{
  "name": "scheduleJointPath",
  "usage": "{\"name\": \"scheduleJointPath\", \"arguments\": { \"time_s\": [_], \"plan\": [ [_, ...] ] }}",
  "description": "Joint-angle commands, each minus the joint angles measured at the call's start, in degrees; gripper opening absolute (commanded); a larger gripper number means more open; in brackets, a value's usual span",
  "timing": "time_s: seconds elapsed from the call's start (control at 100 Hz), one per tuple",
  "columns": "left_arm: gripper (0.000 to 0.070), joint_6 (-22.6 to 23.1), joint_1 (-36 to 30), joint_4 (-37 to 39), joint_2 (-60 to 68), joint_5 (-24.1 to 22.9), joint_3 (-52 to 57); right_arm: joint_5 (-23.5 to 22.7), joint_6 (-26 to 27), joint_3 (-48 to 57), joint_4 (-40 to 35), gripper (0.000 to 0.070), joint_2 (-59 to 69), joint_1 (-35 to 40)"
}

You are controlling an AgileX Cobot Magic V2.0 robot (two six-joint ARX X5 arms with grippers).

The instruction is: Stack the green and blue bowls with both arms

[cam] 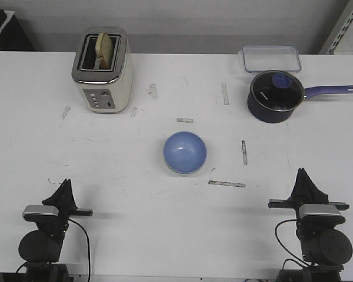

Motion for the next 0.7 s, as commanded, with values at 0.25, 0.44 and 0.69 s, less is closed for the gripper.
{"name": "scheduleJointPath", "arguments": {
  "time_s": [0.25, 0.44, 0.69],
  "plan": [
    [0.0002, 0.8, -0.1, 0.6, -0.1, 0.1, -1.3, -1.2, -0.6, -9.3, 1.3, 0.0005, -4.9, -0.4],
    [0.0002, 0.7, -0.1, 0.6, -0.1, 0.1, -1.3, -2.9, -0.6, -13.8, 1.2, 0.0005, -10.5, -0.4],
    [0.0002, 0.8, -0.1, 0.6, -0.1, 0.1, -1.3, -2.5, -0.5, -17.3, 2.6, 0.0005, -14.1, -0.4]
  ]
}}
